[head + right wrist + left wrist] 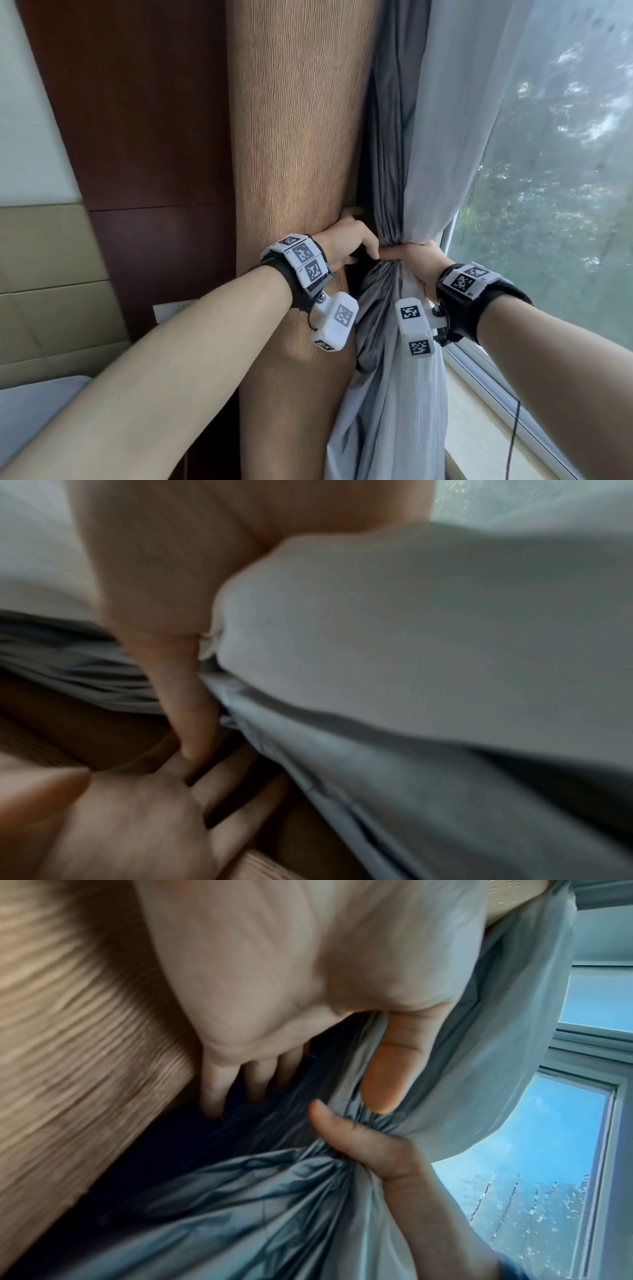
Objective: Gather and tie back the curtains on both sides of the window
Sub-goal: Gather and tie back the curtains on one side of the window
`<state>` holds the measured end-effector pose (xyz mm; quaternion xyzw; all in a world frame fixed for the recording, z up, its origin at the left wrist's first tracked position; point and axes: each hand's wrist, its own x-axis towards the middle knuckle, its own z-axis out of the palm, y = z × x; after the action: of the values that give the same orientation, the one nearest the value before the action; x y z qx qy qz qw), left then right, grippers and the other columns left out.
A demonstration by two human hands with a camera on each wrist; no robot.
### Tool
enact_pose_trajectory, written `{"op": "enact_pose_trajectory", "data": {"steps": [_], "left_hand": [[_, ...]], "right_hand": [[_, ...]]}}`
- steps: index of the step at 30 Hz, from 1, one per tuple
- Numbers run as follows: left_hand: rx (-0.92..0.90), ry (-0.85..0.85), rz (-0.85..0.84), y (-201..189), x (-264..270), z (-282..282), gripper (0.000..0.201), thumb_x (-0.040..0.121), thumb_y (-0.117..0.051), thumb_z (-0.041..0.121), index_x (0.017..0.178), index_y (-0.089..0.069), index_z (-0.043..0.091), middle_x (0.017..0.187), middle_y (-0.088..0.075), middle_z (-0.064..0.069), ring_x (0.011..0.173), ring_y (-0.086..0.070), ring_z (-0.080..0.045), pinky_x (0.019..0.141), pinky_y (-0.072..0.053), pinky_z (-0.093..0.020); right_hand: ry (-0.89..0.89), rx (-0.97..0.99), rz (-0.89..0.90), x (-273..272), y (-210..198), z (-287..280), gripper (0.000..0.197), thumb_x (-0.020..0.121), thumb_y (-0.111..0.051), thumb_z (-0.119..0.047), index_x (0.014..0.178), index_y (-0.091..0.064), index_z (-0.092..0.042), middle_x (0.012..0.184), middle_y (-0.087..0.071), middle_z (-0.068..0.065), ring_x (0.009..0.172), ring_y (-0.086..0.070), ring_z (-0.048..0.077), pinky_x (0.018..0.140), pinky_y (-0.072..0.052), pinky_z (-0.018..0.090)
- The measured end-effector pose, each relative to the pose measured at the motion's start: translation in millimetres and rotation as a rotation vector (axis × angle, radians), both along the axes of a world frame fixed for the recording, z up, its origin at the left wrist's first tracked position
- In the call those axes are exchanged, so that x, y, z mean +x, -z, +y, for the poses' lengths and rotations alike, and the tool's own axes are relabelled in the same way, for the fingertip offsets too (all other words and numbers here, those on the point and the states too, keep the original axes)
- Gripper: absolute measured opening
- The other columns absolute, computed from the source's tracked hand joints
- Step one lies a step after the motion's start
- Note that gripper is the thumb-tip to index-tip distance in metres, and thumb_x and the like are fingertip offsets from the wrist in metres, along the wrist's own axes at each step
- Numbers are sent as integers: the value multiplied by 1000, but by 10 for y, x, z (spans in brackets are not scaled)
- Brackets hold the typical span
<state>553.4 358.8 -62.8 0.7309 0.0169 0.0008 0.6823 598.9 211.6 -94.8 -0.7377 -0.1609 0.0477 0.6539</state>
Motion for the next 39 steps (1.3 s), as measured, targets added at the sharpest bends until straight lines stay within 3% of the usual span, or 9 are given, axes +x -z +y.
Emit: {"op": "enact_pose_trajectory", "data": {"steps": [5,7,9,17,21,27,29,34,39], "left_hand": [[-7,97,-17,-24,-53,-35,72,50,-59,-3,120,-56,10,119,-64,-12,115,-61,-26,105,-49,-48],[-8,112,-27,-69,-93,-10,69,56,-58,-5,123,-58,9,117,-63,-14,110,-63,-26,94,-53,-41],[-6,102,-33,-104,-121,20,77,53,-58,-4,129,-57,9,116,-64,-14,111,-65,-29,98,-54,-43],[20,147,-18,-108,-168,33,80,56,-56,-8,131,-57,19,118,-64,-13,127,-61,-37,101,-54,-44],[83,126,-18,-120,-165,3,72,72,-57,-12,135,-59,21,123,-64,-7,125,-55,-27,109,-49,-49],[62,-24,-4,-149,-85,1,89,43,-60,0,132,-60,12,132,-64,-6,130,-53,-26,114,-41,-52],[60,-44,2,-105,-65,-9,95,42,-60,-1,135,-53,14,136,-61,-9,134,-51,-30,114,-40,-54],[97,54,17,-61,-111,-96,103,44,-55,-5,145,-45,17,141,-60,-15,130,-57,-35,111,-46,-55],[123,86,8,-86,-116,-121,97,54,-57,-14,145,-48,20,143,-59,-9,132,-54,-30,95,-55,-42]], "right_hand": [[37,1,-7,5,-23,-10,31,74,-85,0,99,-77,-17,101,-82,4,102,-76,26,99,-58,45],[82,6,0,17,-18,-16,29,71,-87,-2,94,-78,-17,105,-81,10,103,-75,32,100,-58,49],[106,4,17,33,-6,-12,28,65,-91,-8,89,-79,-16,104,-80,14,108,-73,40,102,-56,57],[91,37,-12,28,-5,-10,27,75,-85,1,95,-76,-15,96,-80,2,93,-75,21,77,-58,31],[135,76,-19,52,7,-17,24,77,-84,0,89,-71,-17,86,-76,0,77,-71,15,61,-52,25],[175,60,-1,116,51,24,34,70,-93,-12,94,-71,-20,101,-77,5,95,-73,26,92,-59,41],[153,54,6,105,49,24,33,70,-93,-11,94,-71,-20,99,-78,4,93,-73,24,89,-59,39],[117,4,-1,99,23,-12,24,77,-85,-4,94,-72,-15,89,-72,-3,76,-65,10,60,-51,24],[169,43,11,97,54,15,24,75,-84,-1,85,-70,-17,90,-75,0,79,-69,15,72,-56,30]]}}
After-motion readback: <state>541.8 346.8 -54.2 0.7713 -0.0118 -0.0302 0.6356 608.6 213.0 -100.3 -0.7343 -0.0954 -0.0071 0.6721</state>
